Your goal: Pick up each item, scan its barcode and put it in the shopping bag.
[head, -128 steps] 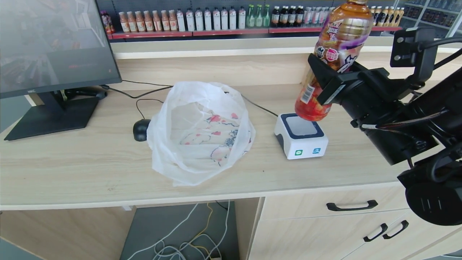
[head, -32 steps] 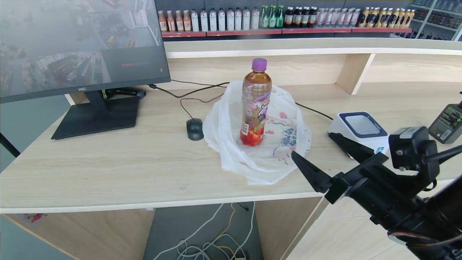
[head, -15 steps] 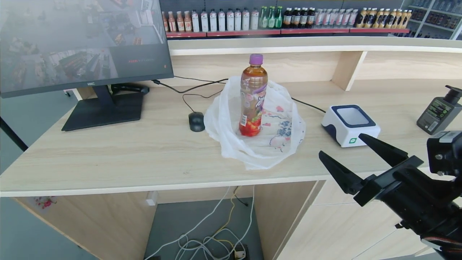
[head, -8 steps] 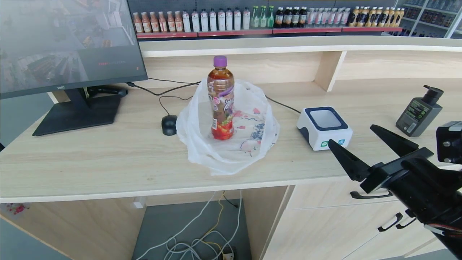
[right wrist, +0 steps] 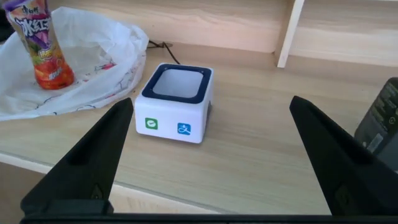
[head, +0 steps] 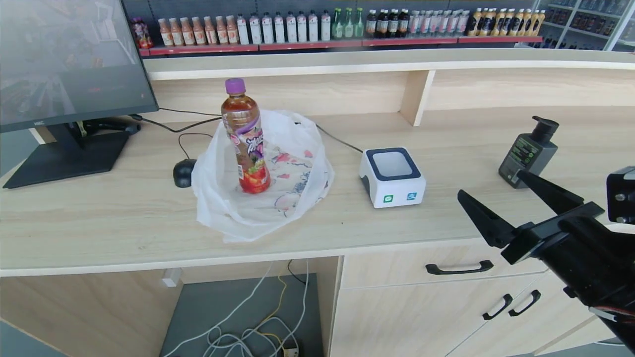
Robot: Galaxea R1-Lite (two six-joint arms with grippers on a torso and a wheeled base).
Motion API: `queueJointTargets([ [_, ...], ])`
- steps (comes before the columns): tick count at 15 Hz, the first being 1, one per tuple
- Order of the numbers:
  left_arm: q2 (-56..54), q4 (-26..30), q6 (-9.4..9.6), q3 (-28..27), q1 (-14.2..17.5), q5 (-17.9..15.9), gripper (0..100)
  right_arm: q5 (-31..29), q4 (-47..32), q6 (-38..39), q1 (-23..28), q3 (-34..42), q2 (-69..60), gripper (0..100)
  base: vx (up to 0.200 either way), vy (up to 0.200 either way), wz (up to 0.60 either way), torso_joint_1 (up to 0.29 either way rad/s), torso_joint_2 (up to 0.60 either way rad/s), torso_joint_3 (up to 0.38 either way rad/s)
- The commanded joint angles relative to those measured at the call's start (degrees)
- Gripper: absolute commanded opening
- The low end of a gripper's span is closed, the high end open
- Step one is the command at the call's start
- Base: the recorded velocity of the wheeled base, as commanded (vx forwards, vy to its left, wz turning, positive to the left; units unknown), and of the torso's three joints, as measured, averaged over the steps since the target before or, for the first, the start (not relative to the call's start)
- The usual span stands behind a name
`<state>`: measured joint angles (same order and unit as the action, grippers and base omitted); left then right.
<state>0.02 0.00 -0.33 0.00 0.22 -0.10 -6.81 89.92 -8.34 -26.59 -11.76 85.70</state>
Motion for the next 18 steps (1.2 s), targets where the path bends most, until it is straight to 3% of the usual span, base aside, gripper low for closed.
queueJointTargets([
  [1,0.0,0.0,-0.02,0.0,0.0,0.0,100,0.0,0.1,0.4,0.0,0.3,0.3,100,0.0,-0.2,0.0,0.002,0.01,-0.002],
  [14,0.0,0.0,0.07,0.0,0.0,0.0,100,0.0,0.1,0.8,-0.8,1.0,1.0,100,0.0,-0.2,0.0,0.003,0.0,0.001],
  [18,0.0,0.0,0.33,0.0,0.0,0.0,100,0.0,0.1,0.9,-2.5,-0.6,4.0,100,0.0,0.0,0.0,0.0,0.0,0.0],
])
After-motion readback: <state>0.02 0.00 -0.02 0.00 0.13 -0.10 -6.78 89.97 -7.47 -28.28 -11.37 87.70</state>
